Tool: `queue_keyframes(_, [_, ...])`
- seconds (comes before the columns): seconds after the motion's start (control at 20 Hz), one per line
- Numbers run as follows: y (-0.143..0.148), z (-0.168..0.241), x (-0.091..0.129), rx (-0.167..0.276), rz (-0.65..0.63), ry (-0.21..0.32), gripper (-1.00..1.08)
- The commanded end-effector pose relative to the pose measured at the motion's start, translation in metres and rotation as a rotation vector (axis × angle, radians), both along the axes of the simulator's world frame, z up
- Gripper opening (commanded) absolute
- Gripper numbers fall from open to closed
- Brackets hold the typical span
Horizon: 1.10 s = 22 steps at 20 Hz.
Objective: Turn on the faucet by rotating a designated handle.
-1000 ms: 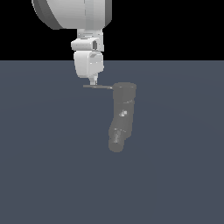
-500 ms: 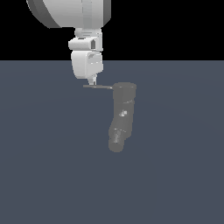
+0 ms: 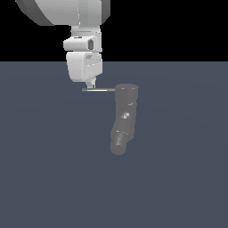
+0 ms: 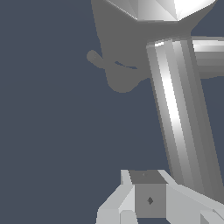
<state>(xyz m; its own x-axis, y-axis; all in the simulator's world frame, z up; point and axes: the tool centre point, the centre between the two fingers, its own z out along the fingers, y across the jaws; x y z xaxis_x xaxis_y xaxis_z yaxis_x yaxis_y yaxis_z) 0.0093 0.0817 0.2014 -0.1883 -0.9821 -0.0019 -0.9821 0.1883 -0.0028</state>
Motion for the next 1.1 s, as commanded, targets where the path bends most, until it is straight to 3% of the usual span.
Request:
queue_keyframes(0.0, [0.000,0.000,-0.010,-0.002,-0.002,0.003,-1.00])
queue_keyframes(0.75, [0.008,0.000,-0.057,-0.002,-0.002,0.003,-1.00])
queue_keyframes(0.85, [0.003,0.000,-0.052,-0.001,-0.010,0.001,-1.00])
queue_keyframes(1.05, [-0.003,0.000,-0.063,-0.001,-0.009,0.001,-1.00])
